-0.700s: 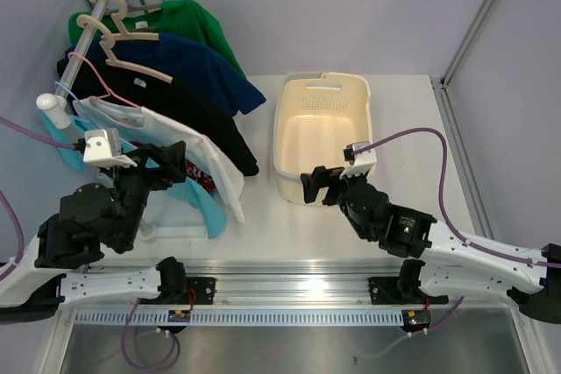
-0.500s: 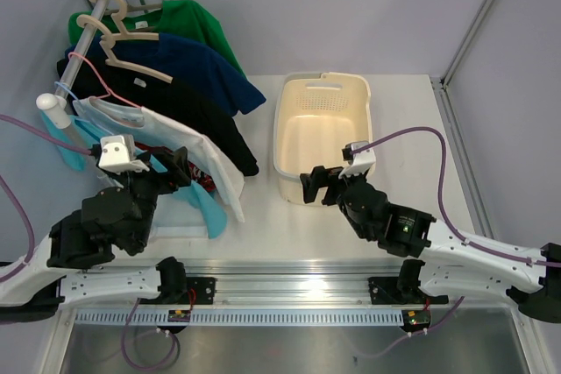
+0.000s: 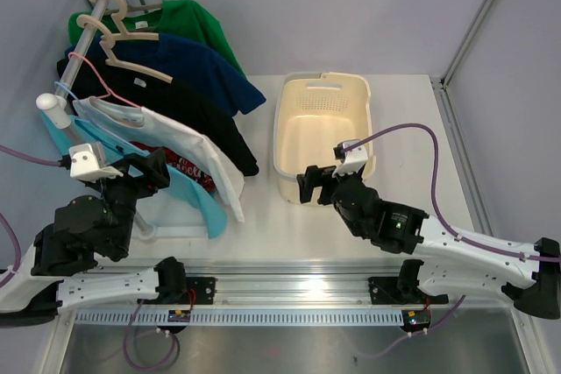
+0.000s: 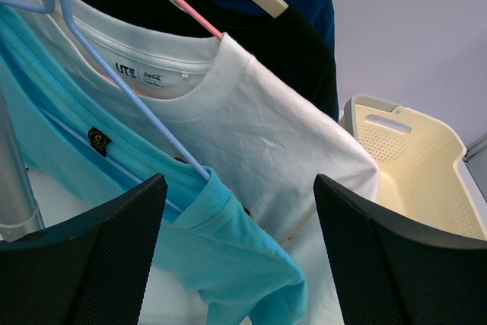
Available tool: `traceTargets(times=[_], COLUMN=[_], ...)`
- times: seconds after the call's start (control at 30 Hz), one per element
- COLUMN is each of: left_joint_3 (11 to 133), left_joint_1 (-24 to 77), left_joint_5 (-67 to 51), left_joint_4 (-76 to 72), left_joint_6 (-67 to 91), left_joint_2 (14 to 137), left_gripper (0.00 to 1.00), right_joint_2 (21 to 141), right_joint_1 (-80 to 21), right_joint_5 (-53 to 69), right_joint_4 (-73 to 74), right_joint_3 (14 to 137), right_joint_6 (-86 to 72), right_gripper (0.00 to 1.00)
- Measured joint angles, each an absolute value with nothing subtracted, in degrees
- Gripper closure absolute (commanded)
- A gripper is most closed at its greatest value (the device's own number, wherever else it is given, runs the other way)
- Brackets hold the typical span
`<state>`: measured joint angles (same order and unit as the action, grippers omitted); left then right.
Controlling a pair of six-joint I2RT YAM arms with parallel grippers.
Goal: Remove the t-shirt from the hanger
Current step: Pick up the hanger from the clothesline.
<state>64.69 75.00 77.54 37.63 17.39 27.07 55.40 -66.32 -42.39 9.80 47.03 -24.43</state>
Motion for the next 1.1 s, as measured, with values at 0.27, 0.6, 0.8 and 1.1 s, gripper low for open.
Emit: traceTargets(times=[0.27, 0.6, 0.8, 1.1], left_joint_3=[61.17, 56.58, 54.61, 51.88], left_joint_1=[75.0, 75.0, 74.78, 74.22], left_joint_5=[79.4, 81.87, 82.0, 82.0], left_joint_4=[37.69, 37.8, 37.8, 37.8], left_joint_6=[17.54, 18.96, 19.88, 21.04], left_joint_2=[27.24, 28.38, 28.95, 28.86], left_gripper=[0.21, 0.29, 0.33, 0.46], right_joint_2=[56.31, 56.31, 56.31, 56.31], right_joint_1=[-66.32, -66.32, -66.32, -66.32], right_joint_5=[-42.39, -42.39, -42.39, -42.35], right_joint_4=[11.07, 11.97, 12.01, 12.34], right_joint_3=[48.29, 48.42, 48.42, 48.42], right_joint_6=[-24.45, -24.71, -24.88, -24.88], right_gripper=[0.0, 0.0, 0.0, 0.0])
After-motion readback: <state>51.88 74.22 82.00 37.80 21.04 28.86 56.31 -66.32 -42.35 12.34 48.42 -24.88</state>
